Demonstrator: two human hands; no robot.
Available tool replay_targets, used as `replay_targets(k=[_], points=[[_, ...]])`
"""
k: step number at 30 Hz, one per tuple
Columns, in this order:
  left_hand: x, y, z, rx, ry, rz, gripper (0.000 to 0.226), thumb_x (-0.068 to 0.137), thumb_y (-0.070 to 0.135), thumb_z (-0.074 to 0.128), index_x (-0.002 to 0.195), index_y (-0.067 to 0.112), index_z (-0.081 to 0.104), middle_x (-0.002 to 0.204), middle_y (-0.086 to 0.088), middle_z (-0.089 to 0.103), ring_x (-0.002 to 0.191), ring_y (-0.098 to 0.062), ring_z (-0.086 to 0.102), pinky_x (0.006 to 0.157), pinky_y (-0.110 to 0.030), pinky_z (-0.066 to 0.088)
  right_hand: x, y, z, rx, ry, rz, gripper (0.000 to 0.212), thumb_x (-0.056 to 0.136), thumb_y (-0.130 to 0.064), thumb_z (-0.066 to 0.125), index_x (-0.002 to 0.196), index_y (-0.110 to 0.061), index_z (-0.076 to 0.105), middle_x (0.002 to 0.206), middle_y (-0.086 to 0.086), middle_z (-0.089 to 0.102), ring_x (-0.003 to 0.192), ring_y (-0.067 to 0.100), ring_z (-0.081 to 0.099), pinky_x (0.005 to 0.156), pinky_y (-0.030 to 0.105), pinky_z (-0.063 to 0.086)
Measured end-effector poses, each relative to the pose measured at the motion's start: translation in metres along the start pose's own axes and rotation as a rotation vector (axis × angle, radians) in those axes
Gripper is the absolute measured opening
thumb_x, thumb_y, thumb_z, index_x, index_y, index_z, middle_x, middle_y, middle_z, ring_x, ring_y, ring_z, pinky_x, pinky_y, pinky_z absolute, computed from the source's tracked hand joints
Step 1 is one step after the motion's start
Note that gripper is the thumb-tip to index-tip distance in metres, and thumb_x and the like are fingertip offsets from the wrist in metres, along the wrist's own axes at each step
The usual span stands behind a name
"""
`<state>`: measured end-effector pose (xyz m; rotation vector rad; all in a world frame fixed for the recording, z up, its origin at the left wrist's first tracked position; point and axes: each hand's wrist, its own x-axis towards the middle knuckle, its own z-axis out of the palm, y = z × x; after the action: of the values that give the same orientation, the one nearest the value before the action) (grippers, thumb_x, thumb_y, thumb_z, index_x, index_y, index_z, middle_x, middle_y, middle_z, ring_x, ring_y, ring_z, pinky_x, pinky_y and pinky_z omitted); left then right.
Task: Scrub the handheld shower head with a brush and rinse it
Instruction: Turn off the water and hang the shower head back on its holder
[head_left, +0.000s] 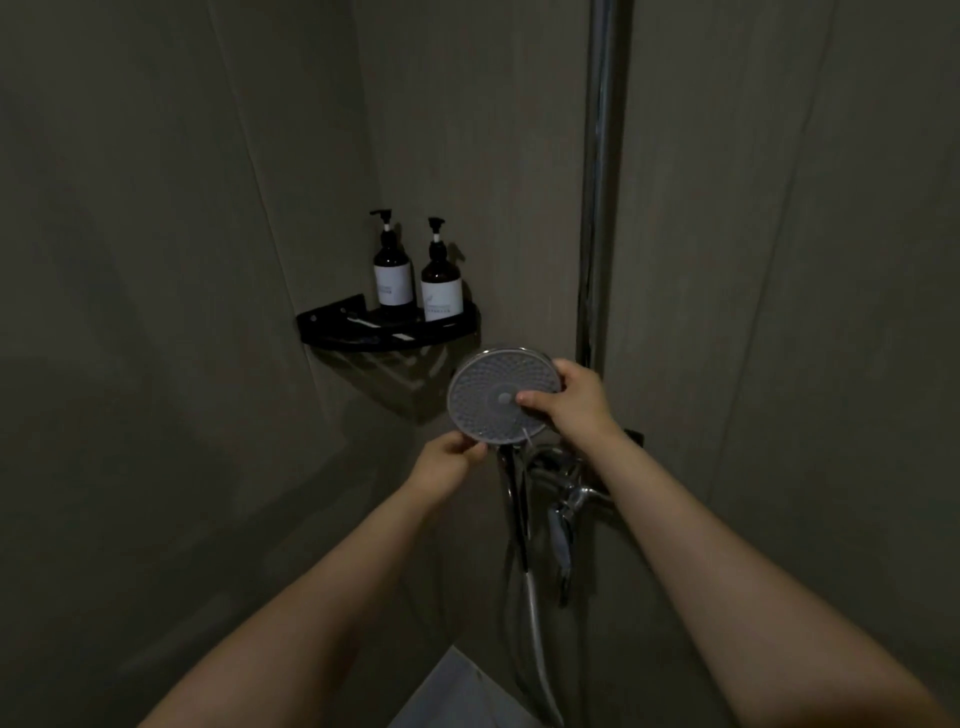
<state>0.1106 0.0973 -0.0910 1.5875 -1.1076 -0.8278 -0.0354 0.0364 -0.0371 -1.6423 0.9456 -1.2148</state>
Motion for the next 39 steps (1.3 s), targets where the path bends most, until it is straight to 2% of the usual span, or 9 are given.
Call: replay_targets(k=[7, 13, 16, 20, 23, 28, 32, 36, 39], points=[[0.028, 0.011, 0.032, 0.094, -0.007, 0.036, 0.029, 0.088, 0.003, 0.057, 0.116, -0.004, 0.061, 0.119, -0.019, 0.064, 0.093, -0.015, 0.053, 0.057, -0.003, 0.039, 0.005, 0.005, -0.048, -0.104, 0.097, -0.027, 0.023, 0.074, 0.002, 0.071, 0.094, -0.006, 0.062, 0.076, -0.005, 0.060, 0.067, 0.002, 0.055, 0.052, 0.000, 0.043], [0.073, 0.033, 0.063, 0.242, -0.101, 0.132, 0.044, 0.082, 0.008, 0.066, 0.124, 0.000, 0.054, 0.129, -0.017, 0.057, 0.118, -0.028, 0.054, 0.098, -0.031, 0.041, 0.015, 0.010, -0.083, -0.156, 0.286, -0.028, 0.024, 0.072, 0.004, 0.072, 0.094, 0.004, 0.063, 0.077, 0.001, 0.061, 0.057, -0.011, 0.056, 0.052, 0.001, 0.042], [0.095, 0.039, 0.077, 0.421, -0.273, 0.260, 0.049, 0.083, 0.004, 0.064, 0.130, 0.000, 0.049, 0.128, -0.012, 0.057, 0.120, -0.025, 0.053, 0.082, -0.013, 0.037, 0.016, 0.006, -0.095, -0.179, 0.369, -0.024, 0.025, 0.072, 0.005, 0.072, 0.095, 0.009, 0.063, 0.085, 0.009, 0.061, 0.075, 0.011, 0.057, 0.055, 0.005, 0.042], [0.119, 0.034, 0.096, 0.701, -0.561, 0.355, 0.041, 0.083, 0.011, 0.065, 0.122, 0.001, 0.056, 0.121, -0.009, 0.061, 0.108, -0.014, 0.056, 0.082, -0.020, 0.041, 0.017, 0.004, -0.112, -0.216, 0.483, -0.005, 0.024, 0.073, 0.006, 0.071, 0.094, 0.012, 0.062, 0.085, 0.009, 0.060, 0.056, -0.012, 0.055, 0.052, 0.002, 0.042], [0.132, 0.033, 0.101, 0.805, -0.617, 0.391, 0.038, 0.083, 0.017, 0.066, 0.117, 0.001, 0.060, 0.118, -0.015, 0.064, 0.109, -0.023, 0.060, 0.078, -0.020, 0.041, 0.015, 0.002, -0.125, -0.229, 0.595, -0.004, 0.025, 0.073, 0.007, 0.071, 0.095, 0.013, 0.062, 0.086, 0.009, 0.060, 0.063, -0.005, 0.058, 0.052, 0.001, 0.042], [0.136, 0.028, 0.101, 0.768, -0.624, 0.434, 0.038, 0.084, 0.016, 0.065, 0.118, 0.001, 0.058, 0.119, -0.014, 0.063, 0.110, -0.025, 0.060, 0.075, -0.015, 0.037, 0.021, -0.009, -0.136, -0.252, 0.708, -0.050, 0.026, 0.073, 0.007, 0.070, 0.097, 0.013, 0.062, 0.088, 0.010, 0.061, 0.048, -0.017, 0.054, 0.052, 0.001, 0.043], [0.137, 0.026, 0.101, 0.764, -0.631, 0.454, 0.043, 0.083, 0.020, 0.066, 0.123, 0.005, 0.056, 0.123, -0.014, 0.062, 0.113, -0.025, 0.059, 0.088, -0.023, 0.043, 0.030, -0.030, -0.134, -0.272, 0.735, -0.095, 0.025, 0.074, 0.006, 0.069, 0.098, 0.010, 0.062, 0.087, 0.009, 0.061, 0.052, -0.012, 0.057, 0.054, 0.002, 0.045], [0.135, 0.023, 0.099, 0.793, -0.601, 0.444, 0.051, 0.079, 0.024, 0.070, 0.125, 0.008, 0.055, 0.124, -0.013, 0.062, 0.113, -0.026, 0.059, 0.093, -0.028, 0.045, 0.038, -0.048, -0.127, -0.281, 0.720, -0.137, 0.026, 0.075, 0.004, 0.069, 0.100, 0.009, 0.062, 0.089, 0.010, 0.061, 0.078, 0.016, 0.059, 0.059, 0.009, 0.048], [0.134, 0.024, 0.098, 0.796, -0.608, 0.419, 0.051, 0.079, 0.021, 0.070, 0.125, 0.006, 0.054, 0.123, -0.013, 0.062, 0.112, -0.025, 0.059, 0.092, -0.027, 0.044, 0.042, -0.060, -0.126, -0.274, 0.719, -0.182, 0.028, 0.075, 0.005, 0.068, 0.102, 0.010, 0.061, 0.091, 0.010, 0.060, 0.075, 0.012, 0.057, 0.060, 0.008, 0.048]])
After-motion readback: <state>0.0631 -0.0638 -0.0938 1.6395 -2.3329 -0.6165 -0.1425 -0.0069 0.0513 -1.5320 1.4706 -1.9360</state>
